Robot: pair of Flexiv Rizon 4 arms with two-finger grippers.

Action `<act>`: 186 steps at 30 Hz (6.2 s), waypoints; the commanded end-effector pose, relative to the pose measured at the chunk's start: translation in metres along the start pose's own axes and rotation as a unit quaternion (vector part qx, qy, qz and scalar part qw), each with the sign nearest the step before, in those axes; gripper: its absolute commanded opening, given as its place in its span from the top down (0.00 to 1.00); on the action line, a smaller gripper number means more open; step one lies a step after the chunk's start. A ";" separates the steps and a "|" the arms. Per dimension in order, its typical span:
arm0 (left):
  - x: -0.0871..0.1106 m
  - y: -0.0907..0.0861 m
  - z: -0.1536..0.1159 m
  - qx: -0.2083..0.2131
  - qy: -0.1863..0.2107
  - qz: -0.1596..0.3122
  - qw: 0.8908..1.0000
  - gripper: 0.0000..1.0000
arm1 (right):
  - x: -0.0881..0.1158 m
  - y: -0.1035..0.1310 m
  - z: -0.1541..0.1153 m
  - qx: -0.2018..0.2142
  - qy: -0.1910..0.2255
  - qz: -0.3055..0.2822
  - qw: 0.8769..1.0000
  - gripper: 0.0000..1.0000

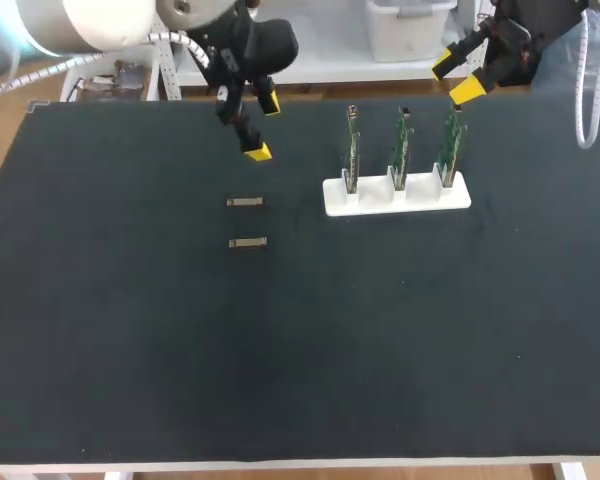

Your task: Pick up the optical module with the left hand, and insert it into the network port with the right hand.

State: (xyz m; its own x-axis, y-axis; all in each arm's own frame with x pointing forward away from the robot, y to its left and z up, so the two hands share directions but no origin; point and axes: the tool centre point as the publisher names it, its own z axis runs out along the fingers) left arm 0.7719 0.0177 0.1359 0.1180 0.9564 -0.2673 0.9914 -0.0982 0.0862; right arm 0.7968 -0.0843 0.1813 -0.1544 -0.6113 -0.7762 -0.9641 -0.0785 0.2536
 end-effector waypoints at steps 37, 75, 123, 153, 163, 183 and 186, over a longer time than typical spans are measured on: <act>0.040 -0.010 0.050 0.012 0.134 -0.008 0.991 0.00 | -0.001 -0.007 -0.003 -0.237 0.001 0.000 0.971 0.00; 0.078 -0.010 0.096 0.018 0.130 -0.111 0.985 0.00 | -0.001 -0.007 -0.003 -0.237 0.001 0.000 0.971 0.00; 0.090 0.004 0.121 0.026 0.167 -0.079 0.982 0.00 | -0.001 -0.007 -0.003 -0.237 0.001 0.000 0.971 0.00; 0.094 -0.002 0.129 0.033 0.165 -0.109 0.980 0.00 | -0.001 -0.007 -0.003 -0.237 0.001 0.000 0.971 0.00; 0.097 -0.002 0.130 0.039 0.165 -0.112 0.979 0.00 | -0.001 -0.007 -0.003 -0.237 0.001 0.000 0.971 0.00; 0.096 -0.001 0.135 0.054 0.155 -0.120 0.979 0.00 | -0.001 -0.007 -0.003 -0.237 0.001 0.000 0.971 0.00; 0.095 0.001 0.135 0.055 0.155 -0.119 0.979 0.00 | -0.001 -0.007 -0.003 -0.237 0.001 0.000 0.971 0.00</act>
State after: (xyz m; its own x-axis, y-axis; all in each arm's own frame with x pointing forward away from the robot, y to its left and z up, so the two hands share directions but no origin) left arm 0.7861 0.0734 -0.0185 -0.1264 0.9914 0.0333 0.9910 0.1277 -0.0395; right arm 0.7968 -0.0843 0.1814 -0.1545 -0.6113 -0.7762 -0.9641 -0.0786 0.2537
